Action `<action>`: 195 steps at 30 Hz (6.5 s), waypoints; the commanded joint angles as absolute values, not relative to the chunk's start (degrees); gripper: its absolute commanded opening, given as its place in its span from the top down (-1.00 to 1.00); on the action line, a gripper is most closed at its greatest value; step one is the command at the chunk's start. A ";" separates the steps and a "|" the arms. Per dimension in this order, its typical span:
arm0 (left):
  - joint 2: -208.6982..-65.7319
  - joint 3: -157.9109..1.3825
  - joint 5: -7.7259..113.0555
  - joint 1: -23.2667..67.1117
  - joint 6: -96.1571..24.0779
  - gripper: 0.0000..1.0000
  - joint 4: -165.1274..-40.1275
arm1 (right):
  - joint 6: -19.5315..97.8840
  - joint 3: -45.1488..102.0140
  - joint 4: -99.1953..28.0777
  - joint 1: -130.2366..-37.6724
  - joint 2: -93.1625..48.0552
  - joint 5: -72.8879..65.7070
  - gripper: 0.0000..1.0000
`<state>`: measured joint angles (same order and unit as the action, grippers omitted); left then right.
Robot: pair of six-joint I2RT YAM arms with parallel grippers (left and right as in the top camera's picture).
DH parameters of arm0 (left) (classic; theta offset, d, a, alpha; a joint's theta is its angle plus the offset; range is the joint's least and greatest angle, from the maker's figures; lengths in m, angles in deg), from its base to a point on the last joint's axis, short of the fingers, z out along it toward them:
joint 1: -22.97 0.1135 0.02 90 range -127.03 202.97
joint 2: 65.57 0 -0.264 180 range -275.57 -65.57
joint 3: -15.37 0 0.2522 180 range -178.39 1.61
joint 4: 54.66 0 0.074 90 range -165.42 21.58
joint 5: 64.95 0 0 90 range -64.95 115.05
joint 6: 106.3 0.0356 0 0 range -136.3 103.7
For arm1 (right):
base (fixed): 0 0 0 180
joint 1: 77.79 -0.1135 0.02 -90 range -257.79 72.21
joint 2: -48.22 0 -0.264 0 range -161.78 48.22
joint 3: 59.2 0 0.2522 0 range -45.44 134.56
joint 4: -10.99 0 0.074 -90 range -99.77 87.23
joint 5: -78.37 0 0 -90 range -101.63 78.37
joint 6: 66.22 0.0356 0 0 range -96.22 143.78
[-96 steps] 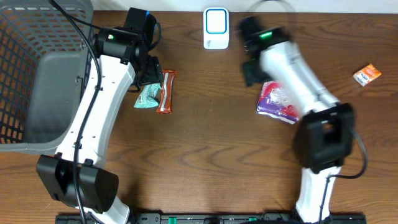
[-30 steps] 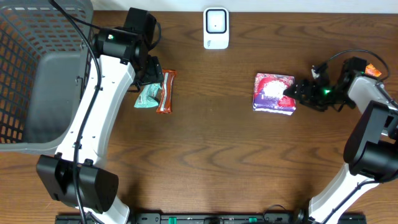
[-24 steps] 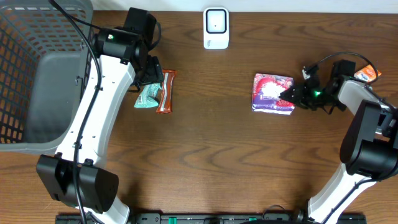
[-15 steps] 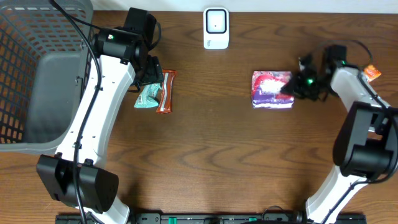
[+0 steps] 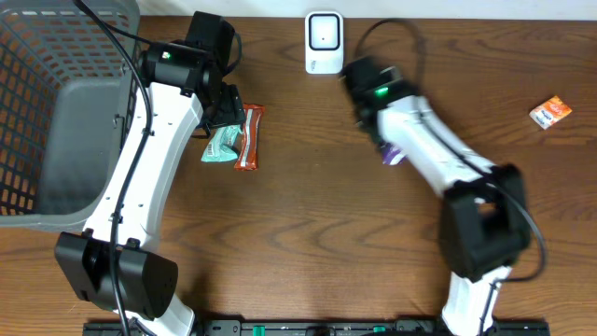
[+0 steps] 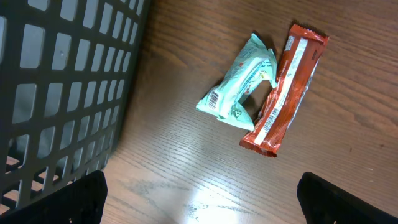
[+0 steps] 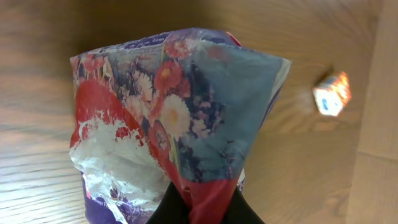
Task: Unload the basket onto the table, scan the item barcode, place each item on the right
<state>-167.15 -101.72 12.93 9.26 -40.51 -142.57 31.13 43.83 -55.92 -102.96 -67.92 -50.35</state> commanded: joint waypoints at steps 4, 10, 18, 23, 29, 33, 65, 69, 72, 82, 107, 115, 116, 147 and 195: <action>-167.39 -102.11 12.64 9.23 -41.06 -0.96 -142.77 | 41.30 43.44 -54.80 -112.55 -71.98 -43.80 0.75; -167.39 -102.11 12.64 9.23 -41.06 -0.96 -142.77 | 42.65 53.95 -59.39 -114.85 -71.02 -39.49 0.30; -167.39 -102.11 12.64 9.23 -41.06 -0.96 -142.77 | 36.51 73.64 -74.23 -102.54 -71.02 -25.15 -0.54; -167.39 -102.11 12.64 9.23 -41.06 -0.96 -142.77 | 28.47 72.16 -77.38 -92.90 -71.61 -2.92 -0.57; -167.39 -102.11 12.64 9.23 -41.06 -0.96 -142.77 | 22.81 64.53 -73.60 -87.46 -71.81 10.08 -0.63; -167.39 -102.11 12.64 9.23 -41.06 -0.96 -142.77 | 22.85 62.37 -71.04 -87.53 -71.81 9.91 -0.64; -167.39 -102.11 12.64 9.23 -41.06 -0.95 -142.77 | 33.19 53.49 -52.77 -87.72 -68.90 -4.69 0.98; -167.39 -102.11 12.64 9.23 -41.06 -0.96 -142.77 | 34.89 55.81 -58.65 -93.52 -63.57 -43.51 0.98; -167.39 -102.11 12.64 9.23 -41.06 -0.96 -142.77 | 36.42 55.74 -61.01 -97.30 -63.52 -59.86 0.98; -167.39 -102.11 12.64 9.23 -41.06 -0.96 -142.77 | 41.97 52.90 -61.65 -105.65 -75.48 -58.72 0.85; -167.39 -102.11 12.64 9.23 -41.03 -0.96 -142.77 | 20.42 66.52 -75.11 -86.85 -75.70 14.26 -0.72; -167.39 -102.11 12.64 9.23 -41.06 -0.96 -142.77 | 23.07 49.14 -60.40 -84.64 -75.70 23.24 -0.59; -167.39 -102.11 12.64 9.23 -41.06 -0.96 -142.77 | 24.25 47.26 -58.50 -84.88 -75.70 23.22 -0.52; -167.39 -102.11 12.64 9.23 -41.06 -0.96 -142.77 | 61.51 59.50 -11.09 -92.23 -78.98 6.96 0.98; -167.39 -102.11 12.64 9.23 -41.06 -0.96 -142.77 | 45.30 59.46 -45.71 -57.10 -63.90 26.41 -0.67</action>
